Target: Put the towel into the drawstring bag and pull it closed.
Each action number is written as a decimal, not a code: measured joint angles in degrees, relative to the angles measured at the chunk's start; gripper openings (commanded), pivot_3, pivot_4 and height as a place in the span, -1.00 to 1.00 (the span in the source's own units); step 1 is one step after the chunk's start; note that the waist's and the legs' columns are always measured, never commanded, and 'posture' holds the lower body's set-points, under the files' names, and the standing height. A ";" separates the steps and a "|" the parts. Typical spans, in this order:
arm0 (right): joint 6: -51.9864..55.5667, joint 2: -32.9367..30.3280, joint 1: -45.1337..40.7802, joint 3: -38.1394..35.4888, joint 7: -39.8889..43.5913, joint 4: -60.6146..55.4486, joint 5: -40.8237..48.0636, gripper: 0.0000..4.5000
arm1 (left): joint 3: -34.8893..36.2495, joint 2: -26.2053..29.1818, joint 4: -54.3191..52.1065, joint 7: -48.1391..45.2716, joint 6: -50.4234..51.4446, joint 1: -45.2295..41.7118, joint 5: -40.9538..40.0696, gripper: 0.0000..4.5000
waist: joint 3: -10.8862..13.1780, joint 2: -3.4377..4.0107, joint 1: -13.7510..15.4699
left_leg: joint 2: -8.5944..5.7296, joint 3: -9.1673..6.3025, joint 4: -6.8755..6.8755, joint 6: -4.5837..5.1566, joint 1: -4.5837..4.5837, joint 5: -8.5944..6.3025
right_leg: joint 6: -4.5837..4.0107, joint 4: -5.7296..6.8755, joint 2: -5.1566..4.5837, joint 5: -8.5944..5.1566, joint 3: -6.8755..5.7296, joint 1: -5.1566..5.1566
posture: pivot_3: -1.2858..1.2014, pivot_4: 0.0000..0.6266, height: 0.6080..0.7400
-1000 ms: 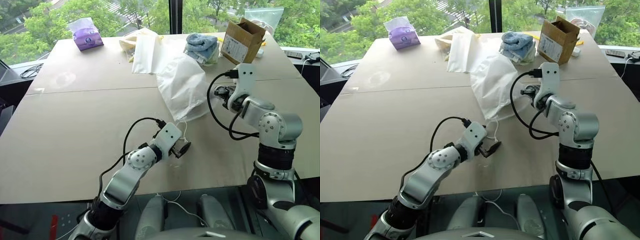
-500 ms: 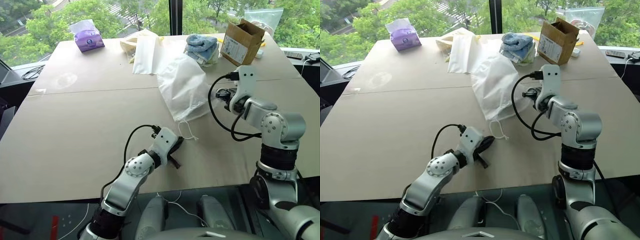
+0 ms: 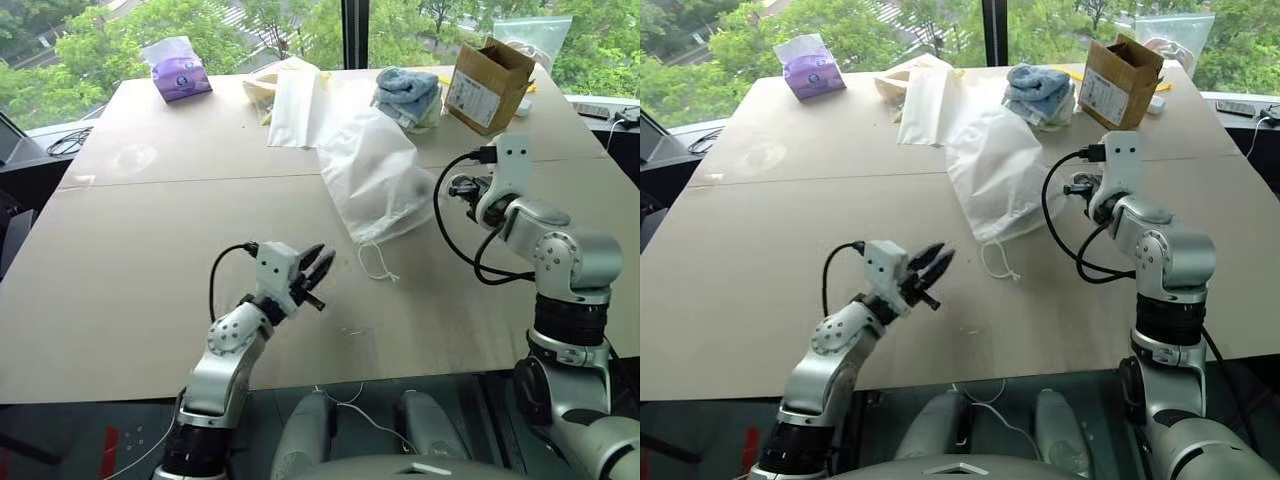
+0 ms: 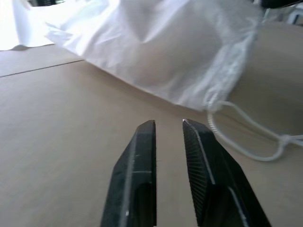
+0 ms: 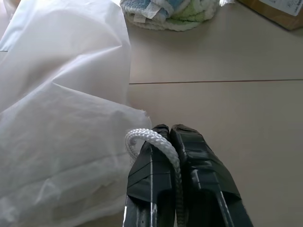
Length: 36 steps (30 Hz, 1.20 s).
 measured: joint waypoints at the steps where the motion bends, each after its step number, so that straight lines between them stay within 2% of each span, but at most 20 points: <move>1: 0.00 0.06 0.19 0.21 -0.02 0.00 -0.02 -1.00 | -1.33 -0.41 -0.01 -0.49 1.60 -0.65 -0.27 0.38 | 0.00 0.00 0.02 | 0.00 -0.01 0.01 0.00 0.00 0.00 | 0.00 0.00 0.00 0.00 -0.01 0.01 | 0.03 -0.52 1.00; 3: 0.01 0.08 0.65 0.34 -0.16 -0.01 -0.14 -1.00 | -3.76 -1.15 -0.01 -0.93 5.21 -2.58 -0.57 0.76 | 0.00 0.00 0.02 | -0.01 -0.02 0.01 0.00 0.00 0.00 | 0.00 0.01 0.01 0.00 -0.02 0.00 | 0.03 -0.52 1.00; 9: 0.30 0.18 1.66 0.28 -0.37 -0.82 -0.24 -1.00 | -10.42 -3.52 -0.01 -1.68 14.72 -11.15 -0.88 0.76 | 0.00 0.00 -0.27 | -0.01 0.01 0.01 -0.04 0.01 0.02 | 0.00 0.02 0.02 0.00 0.02 0.01 | 0.03 -0.52 1.00; 13: 0.70 0.24 1.83 0.37 -0.44 -1.18 -0.23 -1.00 | -15.46 -4.33 3.24 0.61 19.19 -16.79 4.15 0.76 | 0.00 0.00 -0.19 | -0.07 0.01 0.01 -0.03 0.02 0.02 | 0.00 0.01 0.04 0.00 0.02 0.02 | 0.03 -0.52 1.00; 16: 1.12 0.13 1.85 0.07 -0.76 -1.54 -0.28 -1.00 | -17.75 -3.82 4.44 2.33 20.30 -17.70 8.18 0.76 | 0.00 0.00 -0.46 | -0.03 -0.01 -0.02 -0.09 0.03 0.05 | 0.00 0.01 0.03 0.00 0.02 0.01 | 0.03 -0.52 1.00; 23: 1.41 0.02 2.39 -0.62 -1.38 -2.47 -0.28 -1.00 | -17.41 -1.79 2.24 3.21 18.92 -15.09 10.71 0.76 | -0.01 0.01 -0.53 | 0.01 0.03 -0.02 -0.07 0.07 0.04 | 0.00 0.01 0.04 0.00 0.08 0.02 | 0.03 -0.52 1.00; 25: 1.42 0.02 2.39 -0.62 -1.42 -2.86 -0.27 -1.00 | -16.63 -1.94 2.27 3.17 16.54 -13.29 10.58 0.53 | -0.01 0.01 -0.54 | 0.02 0.04 -0.02 -0.06 0.08 0.04 | 0.00 0.01 0.04 0.00 0.09 0.02 | 0.03 -0.52 1.00; 27: 1.42 0.03 2.39 -0.68 -1.44 -2.90 -0.27 -1.00 | -16.14 -1.94 2.44 3.16 15.59 -12.76 10.58 0.17 | -0.01 0.01 -0.51 | 0.02 0.02 -0.02 -0.06 0.08 0.04 | 0.00 0.01 0.04 0.00 0.07 0.02 | 0.03 -0.52 1.00; 30: 1.43 0.02 2.39 -0.69 -1.44 -2.90 -0.27 -1.00 | -15.12 -1.71 3.50 2.79 11.29 -10.96 10.91 0.12 | -0.01 0.01 -0.44 | 0.02 0.04 -0.01 -0.05 0.07 0.03 | 0.00 0.01 0.03 0.00 0.08 0.02 | 0.03 -0.52 1.00; 31: 1.43 0.02 2.39 -0.67 -1.41 -2.90 -0.26 -1.00 | -15.09 -1.91 4.11 2.61 10.00 -10.62 10.97 -0.16 | -0.01 0.02 -0.41 | 0.02 0.04 -0.02 -0.04 0.07 0.03 | 0.00 0.00 0.03 0.00 0.08 0.02 | 0.03 -0.52 1.00; 32: 1.43 -0.02 2.39 -0.68 -1.39 -2.90 -0.27 -1.00 | -14.88 -2.46 5.07 2.62 8.45 -10.13 11.02 -0.25 | -0.02 0.02 -0.37 | 0.01 0.04 -0.01 -0.03 0.08 0.02 | 0.00 0.00 0.03 0.00 0.07 0.03 | 0.03 -0.52 1.00; 35: 1.43 -0.29 2.39 -0.73 -1.37 -2.89 -0.27 -1.00 | -13.83 -2.81 7.05 1.97 6.00 -9.60 10.87 -0.87 | -0.07 0.07 -0.22 | 0.01 0.02 -0.01 -0.02 0.08 0.01 | 0.00 0.00 0.03 0.00 0.05 0.03 | 0.03 -0.52 1.00; 36: 1.43 -0.31 2.39 -0.74 -1.37 -2.89 -0.27 -1.00 | -13.42 -3.11 7.29 1.68 5.49 -9.40 10.70 -0.97 | -0.07 0.08 -0.22 | 0.01 0.02 -0.02 -0.02 0.08 0.01 | 0.00 0.00 0.03 0.00 0.05 0.03 | 0.03 -0.52 1.00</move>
